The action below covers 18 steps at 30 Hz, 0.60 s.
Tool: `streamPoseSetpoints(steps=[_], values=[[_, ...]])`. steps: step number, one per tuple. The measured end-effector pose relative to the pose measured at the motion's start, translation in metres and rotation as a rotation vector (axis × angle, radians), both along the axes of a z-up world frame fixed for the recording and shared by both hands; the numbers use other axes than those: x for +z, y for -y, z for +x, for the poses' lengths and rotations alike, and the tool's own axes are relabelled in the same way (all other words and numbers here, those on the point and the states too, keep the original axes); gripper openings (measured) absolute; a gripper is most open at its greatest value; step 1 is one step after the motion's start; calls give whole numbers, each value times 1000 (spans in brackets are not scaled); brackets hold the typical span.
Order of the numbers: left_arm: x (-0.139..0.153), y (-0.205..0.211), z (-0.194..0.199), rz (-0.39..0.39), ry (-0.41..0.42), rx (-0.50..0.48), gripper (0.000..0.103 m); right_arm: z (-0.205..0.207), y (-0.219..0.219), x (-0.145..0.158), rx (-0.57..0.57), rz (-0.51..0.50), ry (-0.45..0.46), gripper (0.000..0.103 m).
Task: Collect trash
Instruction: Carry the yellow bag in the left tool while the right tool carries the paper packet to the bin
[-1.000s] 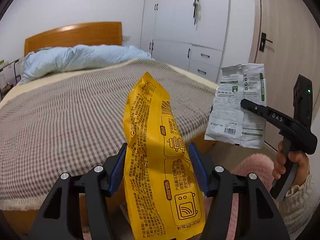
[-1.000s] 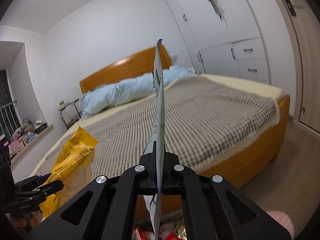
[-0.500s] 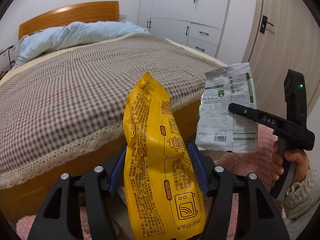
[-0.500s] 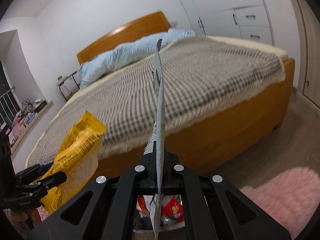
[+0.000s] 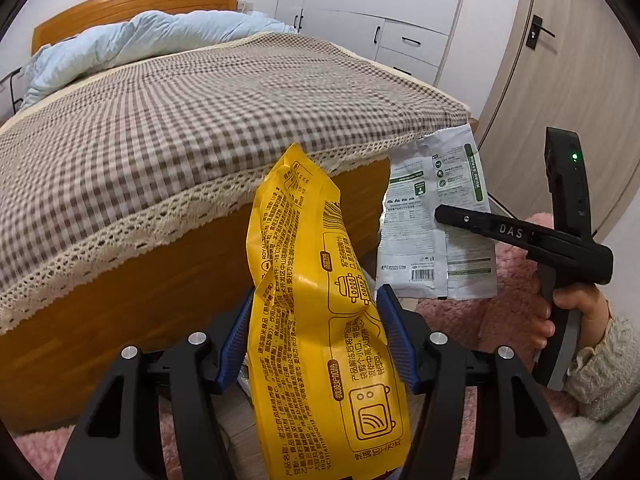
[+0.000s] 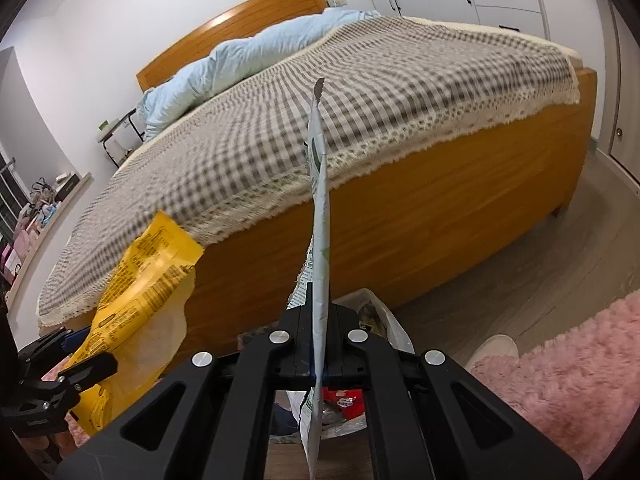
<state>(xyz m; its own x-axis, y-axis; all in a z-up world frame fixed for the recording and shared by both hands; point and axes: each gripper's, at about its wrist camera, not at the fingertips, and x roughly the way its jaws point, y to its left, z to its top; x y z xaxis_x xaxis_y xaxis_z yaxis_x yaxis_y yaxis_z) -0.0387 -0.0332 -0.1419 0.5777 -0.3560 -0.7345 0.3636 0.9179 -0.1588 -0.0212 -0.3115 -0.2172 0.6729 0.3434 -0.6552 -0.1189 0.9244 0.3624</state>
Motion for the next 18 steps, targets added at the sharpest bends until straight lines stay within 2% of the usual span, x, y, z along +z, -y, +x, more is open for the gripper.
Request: streamPoseSetpoints(steps=[5, 9, 13, 18], values=[[-19, 2, -2, 0, -7, -22, 58, 4, 7, -18, -32, -7, -31, 2], [-44, 12, 6, 46, -36, -50, 58, 7, 20, -35, -78, -5, -90, 2], [-67, 22, 23, 47, -102, -97, 58, 11, 37, -47, -130, 4, -125, 2], [-100, 49, 49, 108, -203, -193, 58, 18, 65, -60, -212, 4, -166, 2]])
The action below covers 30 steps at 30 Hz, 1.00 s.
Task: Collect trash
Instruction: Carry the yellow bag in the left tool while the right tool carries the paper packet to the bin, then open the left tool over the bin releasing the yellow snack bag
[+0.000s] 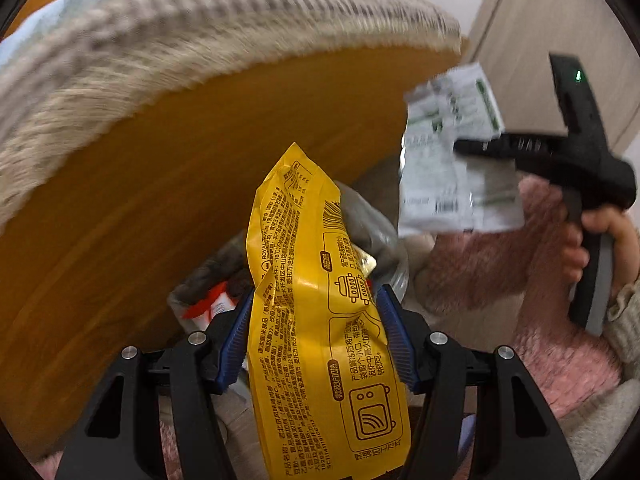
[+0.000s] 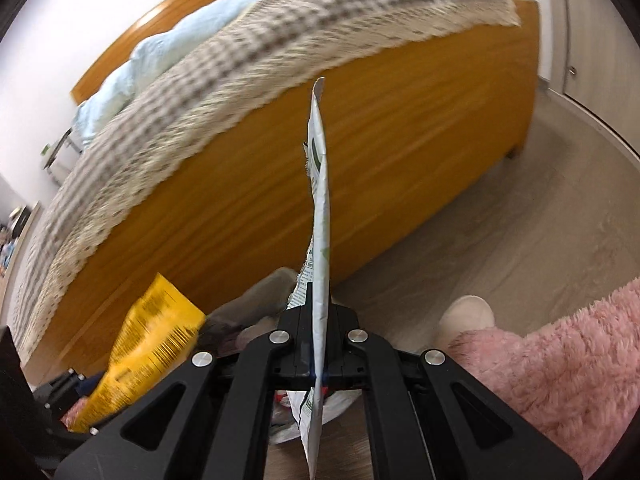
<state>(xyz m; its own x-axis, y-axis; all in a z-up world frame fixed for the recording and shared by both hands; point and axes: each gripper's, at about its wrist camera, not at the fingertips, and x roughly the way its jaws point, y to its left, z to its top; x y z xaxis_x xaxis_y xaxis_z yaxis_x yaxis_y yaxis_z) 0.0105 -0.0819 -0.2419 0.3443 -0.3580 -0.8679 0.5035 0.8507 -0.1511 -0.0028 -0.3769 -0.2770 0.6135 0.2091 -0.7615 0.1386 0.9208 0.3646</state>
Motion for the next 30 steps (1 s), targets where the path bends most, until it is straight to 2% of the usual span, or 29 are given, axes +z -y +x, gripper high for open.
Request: streamPoseSetpoints(steps=[5, 11, 15, 18, 25, 30], values=[[-30, 30, 19, 138, -27, -113, 58, 4, 22, -7, -54, 59, -38, 2], [-79, 48, 46, 230, -107, -179, 58, 7, 42, -2, -120, 48, -13, 2], [-106, 41, 61, 250, -164, -156, 58, 10, 51, -8, -134, 46, -33, 2], [-117, 38, 69, 256, -171, -142, 58, 18, 51, -12, -143, 43, -44, 2], [-163, 37, 79, 352, -227, -161, 58, 26, 54, -18, -141, 47, -61, 2], [-176, 27, 87, 325, -267, -140, 57, 27, 48, -21, -123, 42, -79, 2]])
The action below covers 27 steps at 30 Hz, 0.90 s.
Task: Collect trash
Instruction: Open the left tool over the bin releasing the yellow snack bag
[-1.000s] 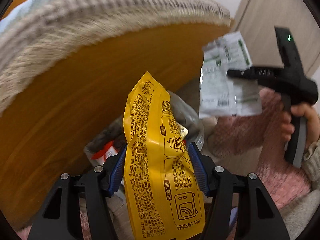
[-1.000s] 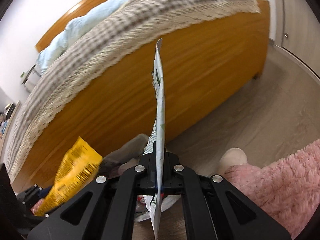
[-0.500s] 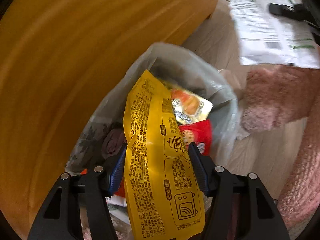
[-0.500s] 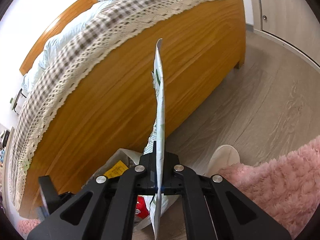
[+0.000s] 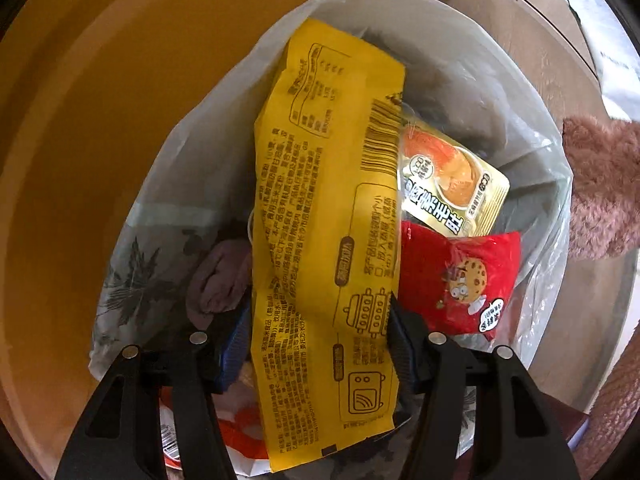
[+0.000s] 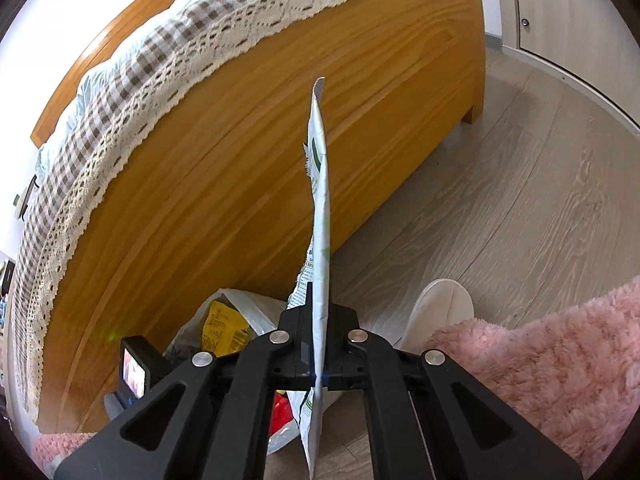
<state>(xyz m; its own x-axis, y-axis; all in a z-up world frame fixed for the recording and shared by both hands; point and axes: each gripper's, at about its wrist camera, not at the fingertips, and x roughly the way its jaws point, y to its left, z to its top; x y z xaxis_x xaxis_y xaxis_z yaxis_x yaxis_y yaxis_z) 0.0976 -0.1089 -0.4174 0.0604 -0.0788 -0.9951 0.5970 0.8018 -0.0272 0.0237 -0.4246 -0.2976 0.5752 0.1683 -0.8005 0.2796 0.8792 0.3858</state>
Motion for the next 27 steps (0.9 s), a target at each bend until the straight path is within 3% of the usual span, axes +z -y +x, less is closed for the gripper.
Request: streamPoseSetpoints(steps=[7, 13, 17, 25, 27], values=[[29, -5, -3, -114, 20, 25, 70, 1, -6, 2, 7, -20, -5, 2], [62, -20, -10, -197, 63, 25, 74, -1, -14, 2, 24, -53, -16, 2], [77, -21, -14, -209, 90, 24, 82, -4, -19, 3, 40, -70, -16, 2], [106, -23, -14, -220, 143, 60, 83, -8, -31, 8, 93, -69, 11, 2], [114, -24, -20, -235, 169, 84, 89, -8, -37, 7, 118, -79, 9, 2]])
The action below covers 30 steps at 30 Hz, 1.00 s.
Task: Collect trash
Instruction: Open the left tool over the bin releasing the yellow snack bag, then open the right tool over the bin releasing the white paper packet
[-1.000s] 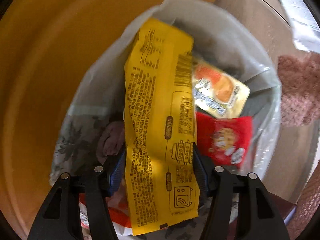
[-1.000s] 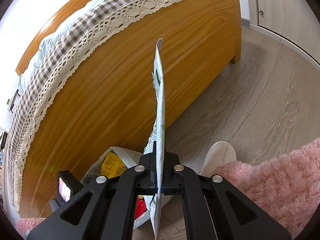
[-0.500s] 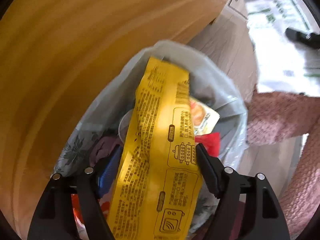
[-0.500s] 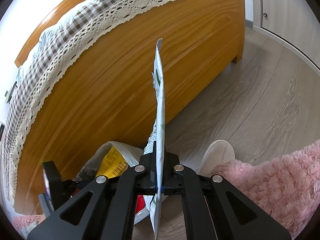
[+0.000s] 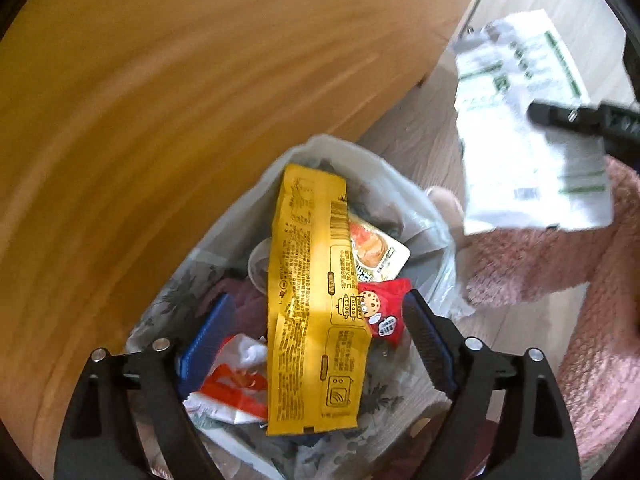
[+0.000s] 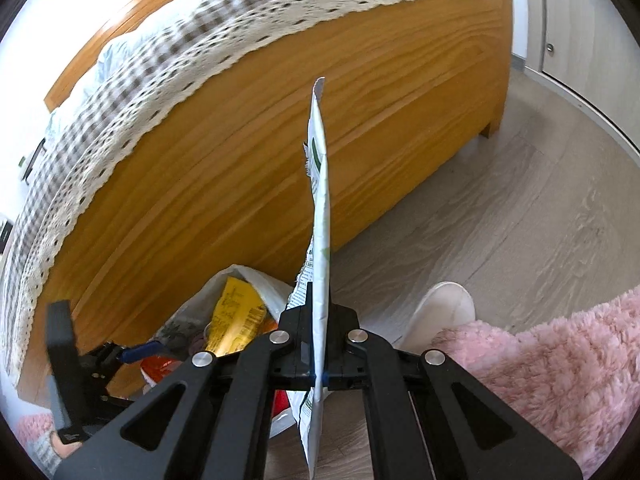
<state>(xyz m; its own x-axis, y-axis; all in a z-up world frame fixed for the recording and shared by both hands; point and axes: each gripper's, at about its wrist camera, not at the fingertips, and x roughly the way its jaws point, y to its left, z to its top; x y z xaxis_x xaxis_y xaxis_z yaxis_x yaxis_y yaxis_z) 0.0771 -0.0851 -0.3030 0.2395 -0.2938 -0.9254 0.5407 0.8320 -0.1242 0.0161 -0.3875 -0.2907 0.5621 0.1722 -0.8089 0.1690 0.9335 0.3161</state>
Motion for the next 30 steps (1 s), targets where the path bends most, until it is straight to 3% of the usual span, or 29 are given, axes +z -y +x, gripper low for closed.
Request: streamPoseSetpoints(steps=[2, 6, 12, 19, 28, 30], values=[[14, -9, -8, -28, 40, 36, 95, -1, -7, -1, 25, -5, -3, 2], [28, -22, -22, -57, 56, 56, 95, -3, -25, -2, 87, -8, 1, 2], [35, -39, -32, -40, 8, 159, 95, -4, -54, -7, 193, 14, -15, 2], [45, -67, -40, 29, 42, 265, 95, 0, -95, -21, 334, 31, -51, 2], [29, -78, -31, 66, -17, 315, 95, 13, -155, -74, 564, -33, -174, 2], [28, -79, -27, 52, -29, 328, 95, 19, -162, -88, 587, -111, -194, 2]])
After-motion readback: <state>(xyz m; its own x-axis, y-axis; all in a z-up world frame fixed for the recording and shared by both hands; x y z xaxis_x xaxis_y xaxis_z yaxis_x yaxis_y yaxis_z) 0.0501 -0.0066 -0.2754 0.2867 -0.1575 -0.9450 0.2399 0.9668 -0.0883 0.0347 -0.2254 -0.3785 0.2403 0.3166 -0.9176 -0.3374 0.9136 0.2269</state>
